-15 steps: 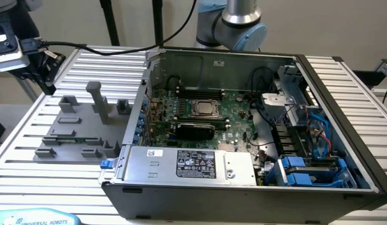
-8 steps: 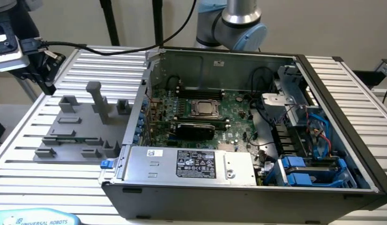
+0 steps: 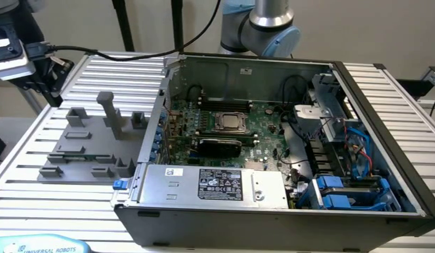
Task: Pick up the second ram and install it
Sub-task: 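Pick up the second ram and move it above second insertion slot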
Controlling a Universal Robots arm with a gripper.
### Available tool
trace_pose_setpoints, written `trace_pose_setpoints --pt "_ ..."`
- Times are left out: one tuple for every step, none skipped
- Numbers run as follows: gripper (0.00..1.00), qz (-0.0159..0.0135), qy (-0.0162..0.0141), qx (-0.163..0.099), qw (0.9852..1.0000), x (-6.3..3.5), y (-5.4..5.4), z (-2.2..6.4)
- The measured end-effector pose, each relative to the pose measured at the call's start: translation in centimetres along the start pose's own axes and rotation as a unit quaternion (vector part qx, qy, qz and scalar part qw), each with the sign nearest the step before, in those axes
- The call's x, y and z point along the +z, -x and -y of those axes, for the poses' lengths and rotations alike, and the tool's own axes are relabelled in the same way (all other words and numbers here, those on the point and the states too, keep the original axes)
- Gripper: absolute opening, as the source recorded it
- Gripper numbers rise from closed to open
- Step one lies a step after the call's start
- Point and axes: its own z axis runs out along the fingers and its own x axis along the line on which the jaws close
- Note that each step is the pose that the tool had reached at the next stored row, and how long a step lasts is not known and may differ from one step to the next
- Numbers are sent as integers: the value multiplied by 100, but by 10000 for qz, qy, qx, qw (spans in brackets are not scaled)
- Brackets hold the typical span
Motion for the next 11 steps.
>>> trace_pose_setpoints --pt "11 -5 1 -91 10000 1 0 0" --pt "11 -9 3 -183 9998 1 0 0" --pt "11 -13 5 -273 9996 3 0 0" --pt "11 -17 7 -363 9993 5 0 0" --pt "11 -21 8 -452 9990 7 0 0" --pt "11 -25 10 -545 9985 8 0 1" --pt "11 -29 12 -634 9980 10 0 1" --pt "11 -33 13 -721 9974 12 0 1" --pt "11 -37 15 -813 9967 14 0 1" --pt "11 -42 16 -911 9958 16 0 1" --pt "11 -46 18 -995 9950 17 0 1"
